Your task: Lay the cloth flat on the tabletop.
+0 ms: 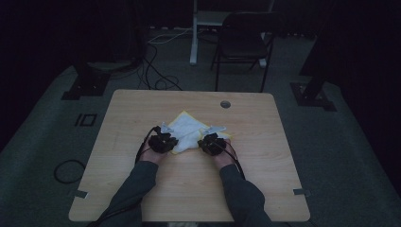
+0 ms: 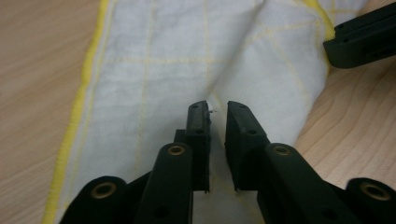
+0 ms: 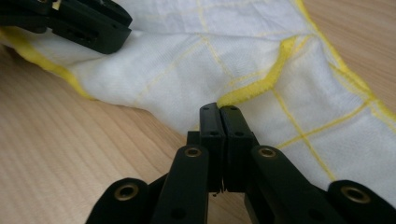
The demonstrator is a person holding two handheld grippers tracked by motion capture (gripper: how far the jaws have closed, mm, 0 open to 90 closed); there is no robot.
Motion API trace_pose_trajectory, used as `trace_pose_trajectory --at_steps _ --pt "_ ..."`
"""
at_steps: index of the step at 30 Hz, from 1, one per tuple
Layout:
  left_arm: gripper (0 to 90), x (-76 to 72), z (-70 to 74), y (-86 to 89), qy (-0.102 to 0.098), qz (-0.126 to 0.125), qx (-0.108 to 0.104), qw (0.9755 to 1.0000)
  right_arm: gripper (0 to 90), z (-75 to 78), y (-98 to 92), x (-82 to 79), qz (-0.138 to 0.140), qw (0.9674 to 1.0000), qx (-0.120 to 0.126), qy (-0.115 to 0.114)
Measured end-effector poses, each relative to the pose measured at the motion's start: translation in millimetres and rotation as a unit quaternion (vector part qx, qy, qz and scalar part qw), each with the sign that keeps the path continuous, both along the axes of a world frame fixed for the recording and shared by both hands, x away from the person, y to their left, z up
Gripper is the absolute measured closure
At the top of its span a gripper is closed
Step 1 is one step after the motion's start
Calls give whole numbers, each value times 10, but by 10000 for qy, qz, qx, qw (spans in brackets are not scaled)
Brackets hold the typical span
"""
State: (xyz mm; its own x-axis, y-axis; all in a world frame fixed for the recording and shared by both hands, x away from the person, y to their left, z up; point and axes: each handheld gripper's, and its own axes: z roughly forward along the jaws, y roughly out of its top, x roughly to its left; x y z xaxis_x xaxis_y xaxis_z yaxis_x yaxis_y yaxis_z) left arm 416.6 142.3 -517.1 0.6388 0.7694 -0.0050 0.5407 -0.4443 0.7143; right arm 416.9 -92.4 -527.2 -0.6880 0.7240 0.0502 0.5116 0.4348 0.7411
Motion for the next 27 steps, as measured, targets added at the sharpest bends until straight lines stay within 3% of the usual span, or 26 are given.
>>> trace_pose_trajectory --at_steps 10,17,27 --pt "771 -52 176 154 -333 144 -123 9993 895 190 -111 -187 54 9995 137 -290" --pt "770 -37 104 214 -239 263 31 9994 895 309 -240 -317 6 9989 249 -405" --pt "770 5 -83 220 41 335 325 9989 896 441 -484 -552 -84 9979 345 -538"
